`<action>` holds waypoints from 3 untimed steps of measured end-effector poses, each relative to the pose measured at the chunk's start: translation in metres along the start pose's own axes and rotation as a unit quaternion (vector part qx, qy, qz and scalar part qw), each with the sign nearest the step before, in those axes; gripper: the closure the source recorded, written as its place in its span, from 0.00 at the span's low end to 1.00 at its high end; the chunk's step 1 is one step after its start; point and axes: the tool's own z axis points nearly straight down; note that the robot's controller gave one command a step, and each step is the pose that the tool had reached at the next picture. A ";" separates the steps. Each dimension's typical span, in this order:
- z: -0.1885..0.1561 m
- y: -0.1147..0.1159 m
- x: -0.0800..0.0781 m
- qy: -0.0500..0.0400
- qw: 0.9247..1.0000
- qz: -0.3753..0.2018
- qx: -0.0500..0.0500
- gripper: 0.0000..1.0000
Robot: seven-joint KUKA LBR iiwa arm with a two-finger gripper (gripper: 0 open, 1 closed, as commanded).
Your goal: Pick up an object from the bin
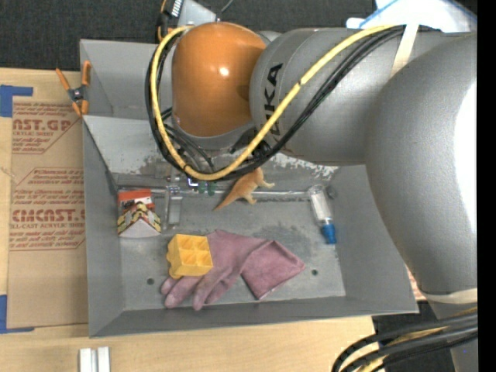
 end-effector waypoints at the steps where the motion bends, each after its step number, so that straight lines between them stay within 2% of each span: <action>1: -0.004 -0.001 -0.002 -0.004 1.000 0.001 -0.001 0.00; 2: 0.115 -0.077 0.043 -0.001 0.994 -0.110 -0.001 0.00; 3: 0.064 0.030 0.016 -0.011 0.997 -0.080 -0.005 0.00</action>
Offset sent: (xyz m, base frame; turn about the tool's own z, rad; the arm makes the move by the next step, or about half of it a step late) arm -0.0492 -0.0896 -0.1338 -0.2512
